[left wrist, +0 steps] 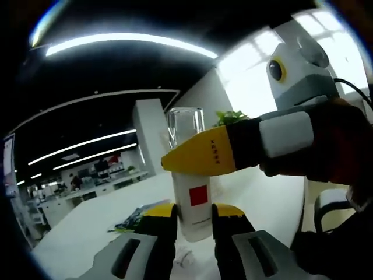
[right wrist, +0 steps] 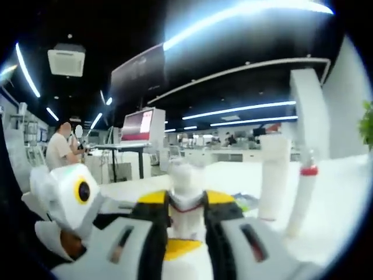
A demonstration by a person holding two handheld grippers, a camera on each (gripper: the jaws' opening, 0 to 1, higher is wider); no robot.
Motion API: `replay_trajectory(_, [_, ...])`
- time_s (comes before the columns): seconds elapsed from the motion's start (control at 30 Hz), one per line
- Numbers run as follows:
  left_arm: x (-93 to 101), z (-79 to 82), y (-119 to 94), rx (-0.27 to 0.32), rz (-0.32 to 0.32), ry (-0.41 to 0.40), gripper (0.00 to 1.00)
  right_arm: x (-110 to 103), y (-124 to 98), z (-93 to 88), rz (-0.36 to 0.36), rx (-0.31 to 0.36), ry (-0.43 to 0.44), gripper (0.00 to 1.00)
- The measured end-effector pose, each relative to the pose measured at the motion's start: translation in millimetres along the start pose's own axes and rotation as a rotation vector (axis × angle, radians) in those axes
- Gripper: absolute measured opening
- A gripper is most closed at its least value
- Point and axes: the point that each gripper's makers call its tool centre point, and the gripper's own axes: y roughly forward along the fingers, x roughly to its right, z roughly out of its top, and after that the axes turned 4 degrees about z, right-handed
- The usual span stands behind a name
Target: Arrange the skincare products in the storage area until every visible bottle or jar stands upright without overlapping.
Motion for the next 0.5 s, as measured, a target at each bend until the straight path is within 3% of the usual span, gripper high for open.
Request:
replay_trajectory(0.13, [1.9,3.9,0.4,0.027,-0.041,-0.023,0.23,3.7,-1.4,3.1,0.07,-0.002,0.023,0.2])
replay_trajectory(0.27, [4.8,9.0,0.4,0.068,-0.098,-0.069,0.23,2.2,-4.6,5.7,0.173,-0.021,-0.017,0.2])
replay_trajectory(0.5, [11.5,6.3,2.2,0.063,-0.166,-0.111,0.23,10.6,-11.2,2.6,0.244,-0.053,-0.009,0.2])
